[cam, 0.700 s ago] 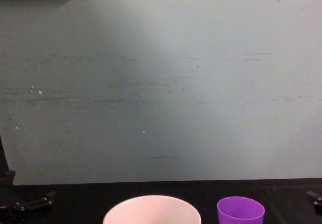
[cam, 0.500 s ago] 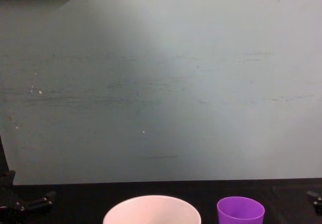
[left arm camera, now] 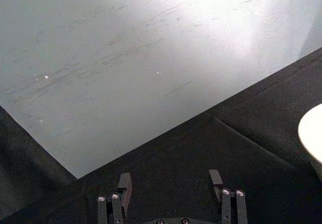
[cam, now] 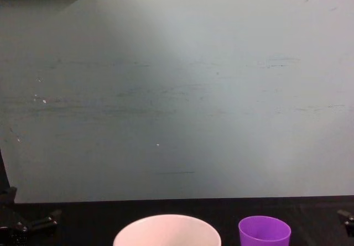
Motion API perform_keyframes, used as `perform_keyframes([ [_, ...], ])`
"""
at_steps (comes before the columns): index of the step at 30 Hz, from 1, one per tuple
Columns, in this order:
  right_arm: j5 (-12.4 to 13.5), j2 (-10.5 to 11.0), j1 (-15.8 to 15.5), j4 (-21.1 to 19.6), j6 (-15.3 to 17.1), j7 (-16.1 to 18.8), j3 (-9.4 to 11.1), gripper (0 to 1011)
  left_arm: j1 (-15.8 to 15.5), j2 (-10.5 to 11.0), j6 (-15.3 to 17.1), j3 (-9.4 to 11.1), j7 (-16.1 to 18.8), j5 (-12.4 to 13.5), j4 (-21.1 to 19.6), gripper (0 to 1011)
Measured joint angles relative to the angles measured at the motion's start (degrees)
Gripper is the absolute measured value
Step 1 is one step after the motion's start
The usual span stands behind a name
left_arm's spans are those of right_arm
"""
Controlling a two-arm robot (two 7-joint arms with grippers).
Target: Pick up the cup and pour the mung beans from the cup into the bowl.
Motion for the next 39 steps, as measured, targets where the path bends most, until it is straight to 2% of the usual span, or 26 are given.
perform_keyframes([
  [12, 0.0, 0.0, 0.0, 0.0, 0.0, 0.0, 0.0, 1004, 0.0, 0.0, 0.0, 0.0, 0.0, 0.0, 0.0, 1000],
  [19, -1.5, 0.6, -2.7, -1.9, -0.6, 0.2, 0.4, 1004, 0.0, 0.0, 0.0, 0.0, 0.0, 0.0, 0.0, 1000],
  [22, -2.8, 0.8, -4.4, -2.9, -1.5, 0.9, 0.0, 1004, 0.0, 0.0, 0.0, 0.0, 0.0, 0.0, 0.0, 1000],
  [29, -3.6, 1.0, -7.3, -5.8, -1.8, 2.5, -0.5, 1004, 0.0, 0.0, 0.0, 0.0, 0.0, 0.0, 0.0, 1000],
  [35, -2.6, 1.0, -8.9, -7.7, -1.7, 4.6, -0.2, 1004, 0.0, 0.0, 0.0, 0.0, 0.0, 0.0, 0.0, 1000],
  [39, -0.6, 0.0, -9.2, -8.0, -1.7, 7.1, 0.2, 1004, 0.0, 0.0, 0.0, 0.0, 0.0, 0.0, 0.0, 1000],
])
